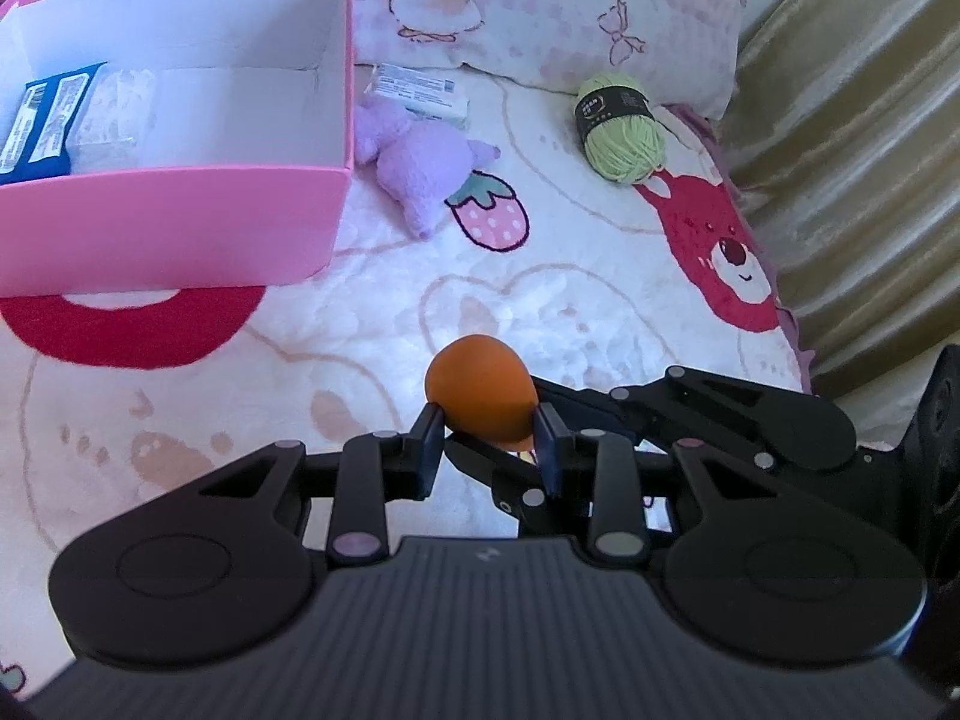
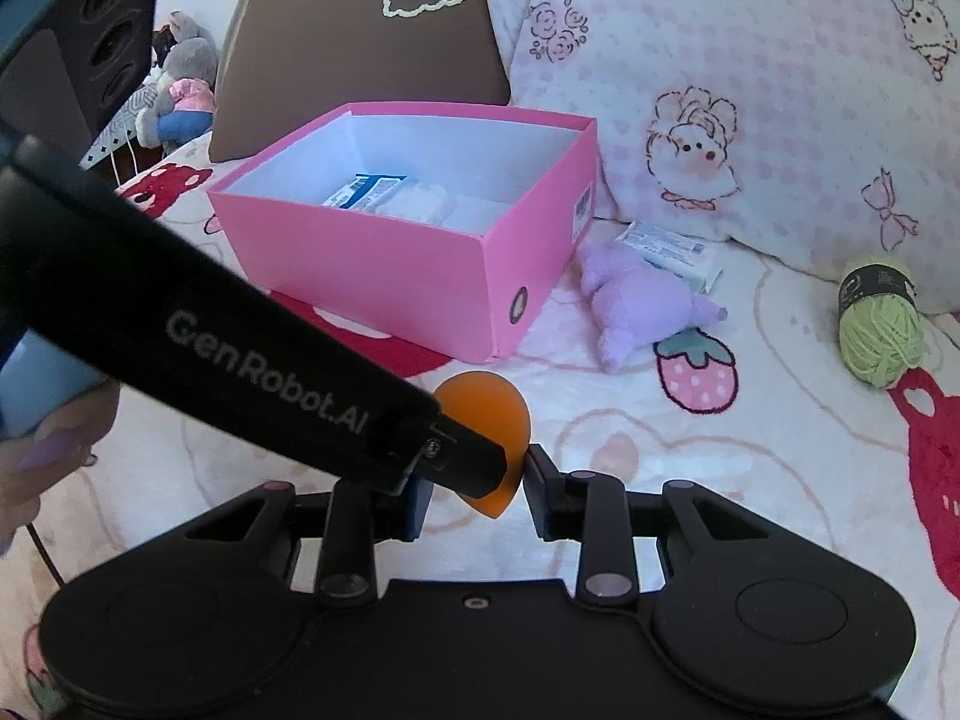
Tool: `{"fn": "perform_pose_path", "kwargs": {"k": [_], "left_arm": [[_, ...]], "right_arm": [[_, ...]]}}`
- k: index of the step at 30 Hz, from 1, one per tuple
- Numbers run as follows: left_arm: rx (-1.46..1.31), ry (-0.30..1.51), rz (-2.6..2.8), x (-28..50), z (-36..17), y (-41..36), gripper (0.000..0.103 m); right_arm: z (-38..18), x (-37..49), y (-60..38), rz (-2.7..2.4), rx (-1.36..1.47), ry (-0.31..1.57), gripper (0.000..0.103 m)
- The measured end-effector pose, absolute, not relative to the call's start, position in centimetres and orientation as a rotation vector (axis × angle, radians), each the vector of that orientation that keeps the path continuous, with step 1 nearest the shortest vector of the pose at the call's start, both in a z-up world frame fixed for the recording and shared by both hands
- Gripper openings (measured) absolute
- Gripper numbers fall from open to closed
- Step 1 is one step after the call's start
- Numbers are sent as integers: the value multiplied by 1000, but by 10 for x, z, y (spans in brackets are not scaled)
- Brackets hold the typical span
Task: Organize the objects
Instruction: 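Lift the orange makeup sponge off the quilt with the left gripper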
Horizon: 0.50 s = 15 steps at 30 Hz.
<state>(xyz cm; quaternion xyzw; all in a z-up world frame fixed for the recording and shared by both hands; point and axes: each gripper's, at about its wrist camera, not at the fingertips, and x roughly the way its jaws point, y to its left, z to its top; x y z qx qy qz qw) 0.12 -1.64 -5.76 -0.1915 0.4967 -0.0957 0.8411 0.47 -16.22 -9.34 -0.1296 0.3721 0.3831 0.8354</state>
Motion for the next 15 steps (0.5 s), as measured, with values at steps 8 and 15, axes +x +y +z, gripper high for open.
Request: {"fn": "perform_pose_path", "kwargs": {"k": [8, 15], "left_arm": [[-424, 1050, -203, -7, -44, -6, 31], [-433, 1044, -204, -15, -33, 0, 31]], "right_arm": [[-80, 0, -155, 836, -284, 800, 37], [-68, -7, -149, 832, -304, 814, 37]]}}
